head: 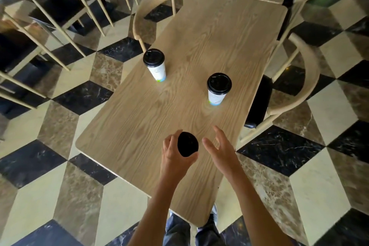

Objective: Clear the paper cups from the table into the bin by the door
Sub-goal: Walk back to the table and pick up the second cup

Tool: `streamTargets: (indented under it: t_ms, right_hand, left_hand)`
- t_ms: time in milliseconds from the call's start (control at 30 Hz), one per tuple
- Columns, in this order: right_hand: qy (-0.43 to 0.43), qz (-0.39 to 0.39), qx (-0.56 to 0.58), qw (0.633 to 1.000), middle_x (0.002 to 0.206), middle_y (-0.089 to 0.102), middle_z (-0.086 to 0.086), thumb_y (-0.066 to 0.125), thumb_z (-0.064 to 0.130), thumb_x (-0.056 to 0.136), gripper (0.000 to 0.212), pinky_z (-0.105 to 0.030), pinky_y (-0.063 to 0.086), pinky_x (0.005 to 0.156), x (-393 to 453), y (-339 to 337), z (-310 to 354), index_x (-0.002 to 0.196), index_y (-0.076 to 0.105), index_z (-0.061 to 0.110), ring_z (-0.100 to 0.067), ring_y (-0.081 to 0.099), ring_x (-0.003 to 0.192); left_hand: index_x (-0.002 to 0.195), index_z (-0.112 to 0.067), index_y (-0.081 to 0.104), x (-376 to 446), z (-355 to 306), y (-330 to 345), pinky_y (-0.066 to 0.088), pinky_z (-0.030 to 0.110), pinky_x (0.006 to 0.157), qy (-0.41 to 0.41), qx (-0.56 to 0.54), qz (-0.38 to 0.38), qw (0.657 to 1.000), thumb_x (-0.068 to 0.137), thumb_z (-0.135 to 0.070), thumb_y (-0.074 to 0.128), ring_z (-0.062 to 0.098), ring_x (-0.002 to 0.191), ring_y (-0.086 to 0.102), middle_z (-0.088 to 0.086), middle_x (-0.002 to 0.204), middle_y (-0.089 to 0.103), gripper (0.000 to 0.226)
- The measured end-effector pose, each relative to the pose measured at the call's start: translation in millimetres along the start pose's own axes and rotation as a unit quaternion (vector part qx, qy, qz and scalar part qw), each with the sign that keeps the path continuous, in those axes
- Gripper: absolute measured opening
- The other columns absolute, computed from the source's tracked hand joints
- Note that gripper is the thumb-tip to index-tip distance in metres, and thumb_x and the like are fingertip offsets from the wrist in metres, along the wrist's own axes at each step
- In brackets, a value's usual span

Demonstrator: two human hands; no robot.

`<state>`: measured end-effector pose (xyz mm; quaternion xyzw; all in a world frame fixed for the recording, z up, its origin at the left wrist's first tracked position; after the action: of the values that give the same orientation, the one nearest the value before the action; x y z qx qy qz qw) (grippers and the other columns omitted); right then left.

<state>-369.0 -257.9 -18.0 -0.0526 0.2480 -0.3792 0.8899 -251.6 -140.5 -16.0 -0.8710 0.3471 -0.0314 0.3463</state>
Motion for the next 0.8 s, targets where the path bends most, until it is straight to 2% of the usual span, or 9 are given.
streamTargets:
  t_ms: [133,200,267,333,467,567,633,733,800]
  right_hand:
    - [0.002,0.007,0.001,1.0,0.162,0.025,0.009,0.053,0.054,0.092,0.074,-0.026,0.023,0.109,0,1,-3,0.154,0.022,0.029,-0.011,0.025,0.148]
    - [0.005,0.008,0.005,1.0,0.162,0.025,0.01,0.054,0.053,0.092,0.074,-0.026,0.023,0.108,-1,1,-2,0.154,0.023,0.029,-0.01,0.024,0.148]
    - [0.008,0.008,0.014,1.0,0.162,0.026,0.01,0.055,0.051,0.092,0.072,-0.026,0.023,0.108,-3,0,-1,0.154,0.025,0.03,-0.01,0.025,0.147]
    - [0.002,0.007,0.017,1.0,0.161,0.029,0.009,0.055,0.047,0.093,0.069,-0.027,0.025,0.108,-5,-2,2,0.153,0.026,0.03,-0.012,0.026,0.147]
    - [-0.022,0.004,0.017,1.0,0.158,0.032,0.008,0.056,0.044,0.094,0.068,-0.025,0.027,0.103,-11,-10,16,0.153,0.026,0.027,-0.008,0.031,0.14]
    - [-0.035,-0.011,0.014,0.999,0.143,0.045,0.009,0.06,0.038,0.093,0.066,-0.006,0.032,0.09,-19,-17,25,0.151,0.031,0.027,0.0,0.04,0.125]
    - [-0.045,-0.03,0.018,0.998,0.132,0.049,0.012,0.062,0.034,0.093,0.064,0.0,0.037,0.08,-25,-25,31,0.15,0.034,0.025,-0.001,0.046,0.119]
    - [-0.058,-0.051,0.045,0.996,0.134,0.052,0.007,0.063,0.035,0.092,0.066,-0.013,0.043,0.093,-39,-37,40,0.15,0.034,0.022,-0.007,0.052,0.121]
    - [-0.061,-0.076,0.066,0.993,0.135,0.054,0.005,0.064,0.036,0.092,0.068,-0.024,0.045,0.099,-49,-48,45,0.15,0.033,0.022,-0.01,0.054,0.122]
  left_hand:
    - [0.14,-0.026,0.049,1,1,0,0.037,0.012,0.077,-0.012,-0.025,0.0,1.0,0.068,-0.032,0.087,0.013,0.108,0.051,-0.007,0.124,0.045,0.082]
    - [0.14,-0.029,0.048,1,1,-3,0.036,0.007,0.074,-0.034,-0.057,-0.002,0.998,0.068,-0.033,0.086,0.012,0.109,0.052,-0.005,0.127,0.049,0.081]
    - [0.141,-0.03,0.048,2,-1,-7,0.042,0.011,0.082,-0.065,-0.105,-0.006,0.992,0.069,-0.034,0.084,0.011,0.114,0.054,-0.006,0.131,0.054,0.08]
    - [0.139,-0.033,0.049,1,-6,-13,0.048,0.023,0.092,-0.085,-0.164,-0.007,0.983,0.067,-0.039,0.081,0.011,0.117,0.058,-0.009,0.129,0.059,0.079]
    - [0.132,-0.038,0.055,-2,-25,-27,0.056,0.037,0.094,-0.09,-0.273,-0.015,0.958,0.064,-0.047,0.078,0.004,0.108,0.065,-0.013,0.12,0.067,0.073]
    - [0.131,-0.035,0.057,-5,-39,-34,0.057,0.046,0.095,-0.085,-0.358,-0.012,0.93,0.065,-0.045,0.081,0.022,0.111,0.07,0.004,0.122,0.07,0.071]
    - [0.132,-0.032,0.057,-9,-49,-37,0.059,0.042,0.089,-0.084,-0.41,0.001,0.908,0.067,-0.043,0.081,0.025,0.109,0.071,0.01,0.121,0.072,0.07]
    - [0.131,-0.029,0.057,-15,-66,-40,0.058,0.03,0.077,-0.073,-0.453,0.04,0.888,0.069,-0.04,0.08,0.023,0.105,0.073,0.013,0.117,0.074,0.067]
    - [0.132,-0.026,0.057,-18,-78,-40,0.057,0.031,0.078,-0.062,-0.458,0.067,0.884,0.073,-0.036,0.079,0.026,0.106,0.073,0.016,0.115,0.074,0.063]
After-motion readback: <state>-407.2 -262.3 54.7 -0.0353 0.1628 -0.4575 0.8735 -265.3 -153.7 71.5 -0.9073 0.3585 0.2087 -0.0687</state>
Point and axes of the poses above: each hand's wrist, its own x-axis towards the middle knuckle, its own y-axis out of the palm, z = x × y, the point moved 4 cm from there along x, towards the middle knuckle
